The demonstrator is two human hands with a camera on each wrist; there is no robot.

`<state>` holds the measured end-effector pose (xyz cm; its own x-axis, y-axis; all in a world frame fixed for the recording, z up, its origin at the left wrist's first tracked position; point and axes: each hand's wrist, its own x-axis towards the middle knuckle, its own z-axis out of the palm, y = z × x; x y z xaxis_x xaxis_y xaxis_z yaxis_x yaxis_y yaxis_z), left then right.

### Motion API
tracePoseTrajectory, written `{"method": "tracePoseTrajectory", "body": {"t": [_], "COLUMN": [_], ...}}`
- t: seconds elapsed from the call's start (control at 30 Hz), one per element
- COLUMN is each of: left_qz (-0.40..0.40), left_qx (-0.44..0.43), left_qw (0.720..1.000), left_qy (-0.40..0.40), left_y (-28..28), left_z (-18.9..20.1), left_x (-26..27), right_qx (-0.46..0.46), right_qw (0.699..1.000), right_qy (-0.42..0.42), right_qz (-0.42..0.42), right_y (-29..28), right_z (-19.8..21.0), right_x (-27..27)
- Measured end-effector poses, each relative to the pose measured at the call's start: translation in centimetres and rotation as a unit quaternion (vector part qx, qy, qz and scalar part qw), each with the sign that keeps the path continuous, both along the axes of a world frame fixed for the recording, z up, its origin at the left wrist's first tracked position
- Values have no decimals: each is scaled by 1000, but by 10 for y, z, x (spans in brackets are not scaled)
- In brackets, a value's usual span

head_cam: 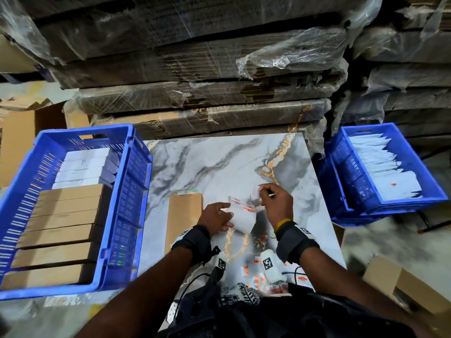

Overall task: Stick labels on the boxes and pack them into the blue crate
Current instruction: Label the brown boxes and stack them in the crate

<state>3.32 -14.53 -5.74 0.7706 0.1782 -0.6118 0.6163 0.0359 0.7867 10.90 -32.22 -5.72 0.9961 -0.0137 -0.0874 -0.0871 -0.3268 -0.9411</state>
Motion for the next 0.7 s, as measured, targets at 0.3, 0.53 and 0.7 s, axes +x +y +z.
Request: {"method": "tracePoseTrajectory", "body": {"t": [0.3,0.53,0.7], "left_qz": [97,121,126], "left_qx": [-25,-232,-204], "left_qw": [994,959,967], "left_qy": [46,109,87], "left_y": [18,80,105], "left_z": [-6,7,13], "left_x": [-44,-80,-94], "right_qx": [-125,-121,-134], "right_qw": [954,908,898], "right_qy": [-95,-156,-167], "right_qz": [256,370,383], "right_y": [51,101,122], "right_z": [-8,-15,-15], "right_x": [-42,-70,-78]}}
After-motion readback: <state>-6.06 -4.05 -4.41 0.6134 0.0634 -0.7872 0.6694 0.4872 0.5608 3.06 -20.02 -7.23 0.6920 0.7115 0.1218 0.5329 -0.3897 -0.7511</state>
